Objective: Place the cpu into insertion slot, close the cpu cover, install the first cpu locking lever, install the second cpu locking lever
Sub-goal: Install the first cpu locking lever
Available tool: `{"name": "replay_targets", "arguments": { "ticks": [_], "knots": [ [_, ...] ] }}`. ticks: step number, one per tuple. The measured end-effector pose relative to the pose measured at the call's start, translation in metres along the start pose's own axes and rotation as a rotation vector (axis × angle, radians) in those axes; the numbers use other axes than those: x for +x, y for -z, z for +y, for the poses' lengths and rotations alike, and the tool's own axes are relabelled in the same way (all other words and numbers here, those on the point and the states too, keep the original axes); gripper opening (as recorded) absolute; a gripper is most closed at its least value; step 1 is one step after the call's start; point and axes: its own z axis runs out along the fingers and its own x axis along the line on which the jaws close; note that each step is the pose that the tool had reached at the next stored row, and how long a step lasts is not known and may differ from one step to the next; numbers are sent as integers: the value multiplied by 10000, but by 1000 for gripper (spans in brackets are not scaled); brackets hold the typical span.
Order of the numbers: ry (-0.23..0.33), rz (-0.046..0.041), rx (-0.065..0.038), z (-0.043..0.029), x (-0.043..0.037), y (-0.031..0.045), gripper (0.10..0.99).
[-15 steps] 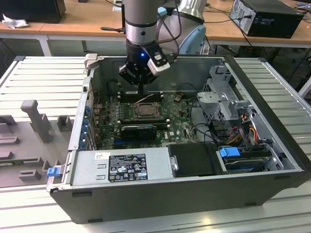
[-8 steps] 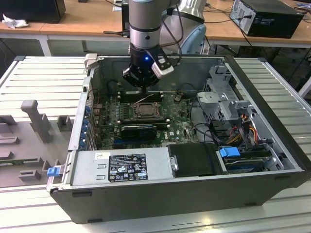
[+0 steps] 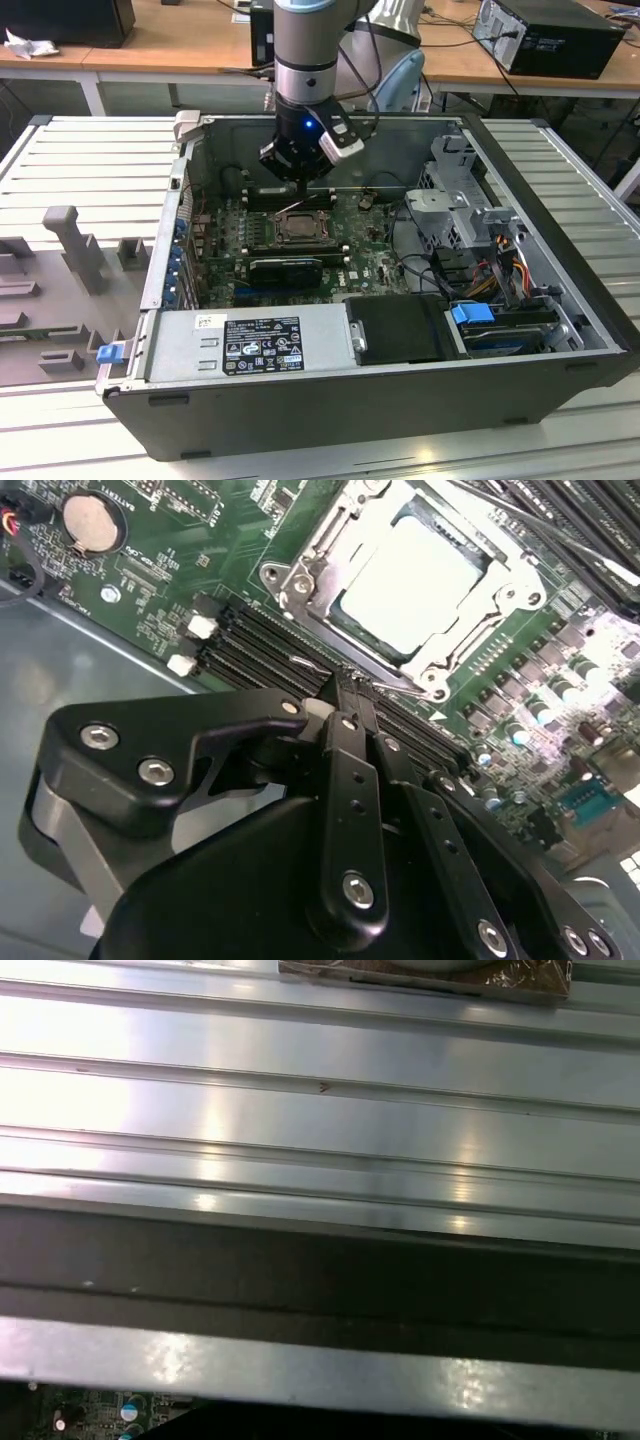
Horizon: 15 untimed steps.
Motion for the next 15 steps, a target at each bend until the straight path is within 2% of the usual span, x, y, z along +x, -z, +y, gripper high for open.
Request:
{"name": "replay_targets", "arguments": {
  "ticks": [2,9,15],
  "knots": [
    [0,2,2,-2,-42,-18,106],
    [0,0,-28,-9,-97,-74,106],
    [0,-1,-38,-12,-109,-123,106]
  ]
}}
